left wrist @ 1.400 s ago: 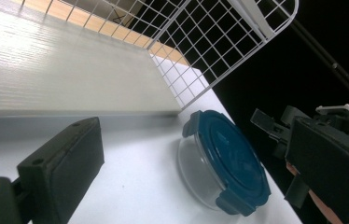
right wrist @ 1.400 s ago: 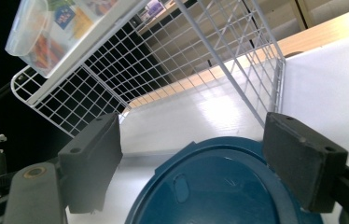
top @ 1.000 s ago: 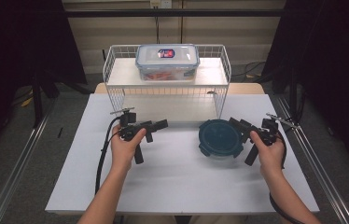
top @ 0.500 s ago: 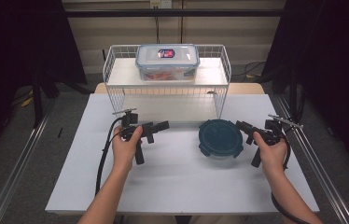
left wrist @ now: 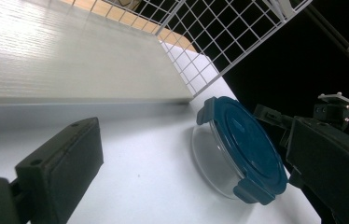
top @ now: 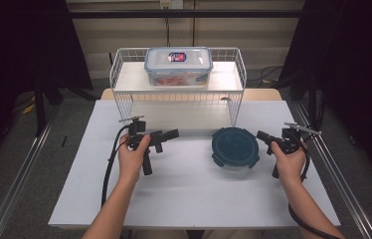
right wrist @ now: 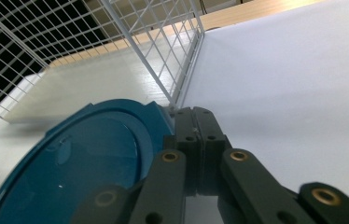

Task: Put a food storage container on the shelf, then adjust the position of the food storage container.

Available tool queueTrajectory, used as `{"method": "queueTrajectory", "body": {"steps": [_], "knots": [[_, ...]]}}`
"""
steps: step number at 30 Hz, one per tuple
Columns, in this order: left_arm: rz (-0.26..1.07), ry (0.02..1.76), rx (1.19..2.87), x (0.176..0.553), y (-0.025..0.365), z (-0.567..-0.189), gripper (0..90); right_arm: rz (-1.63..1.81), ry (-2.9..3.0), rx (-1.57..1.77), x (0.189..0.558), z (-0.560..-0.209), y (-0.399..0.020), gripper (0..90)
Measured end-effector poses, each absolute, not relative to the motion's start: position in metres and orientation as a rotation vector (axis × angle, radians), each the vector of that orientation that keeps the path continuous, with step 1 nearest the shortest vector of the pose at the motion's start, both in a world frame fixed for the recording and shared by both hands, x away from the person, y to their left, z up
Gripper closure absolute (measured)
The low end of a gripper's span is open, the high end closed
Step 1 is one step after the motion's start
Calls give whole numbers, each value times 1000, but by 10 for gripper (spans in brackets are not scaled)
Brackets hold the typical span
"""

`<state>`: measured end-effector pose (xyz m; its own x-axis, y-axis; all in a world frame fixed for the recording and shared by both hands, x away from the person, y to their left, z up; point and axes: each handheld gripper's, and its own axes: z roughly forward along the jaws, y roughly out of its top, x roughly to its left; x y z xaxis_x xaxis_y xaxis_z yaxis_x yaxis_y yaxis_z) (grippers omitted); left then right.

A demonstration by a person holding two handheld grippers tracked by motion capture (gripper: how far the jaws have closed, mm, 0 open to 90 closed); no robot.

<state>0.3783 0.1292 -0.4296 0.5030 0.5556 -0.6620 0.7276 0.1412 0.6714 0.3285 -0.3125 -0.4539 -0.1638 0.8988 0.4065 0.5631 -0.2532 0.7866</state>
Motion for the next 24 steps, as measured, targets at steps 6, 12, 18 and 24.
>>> {"method": "queueTrajectory", "body": {"steps": [6,12,18,24], "knots": [[-172,1152,1504,377,129,-427,36,1378,1673,1792,330,-459,-313,900],[-167,1142,1509,377,132,-426,36,1361,1680,1796,329,-460,-312,900],[-163,1143,1511,376,132,-426,35,1366,1694,1814,328,-461,-312,900],[-179,1142,1509,376,130,-427,35,1375,1702,1806,326,-461,-312,900]]}}
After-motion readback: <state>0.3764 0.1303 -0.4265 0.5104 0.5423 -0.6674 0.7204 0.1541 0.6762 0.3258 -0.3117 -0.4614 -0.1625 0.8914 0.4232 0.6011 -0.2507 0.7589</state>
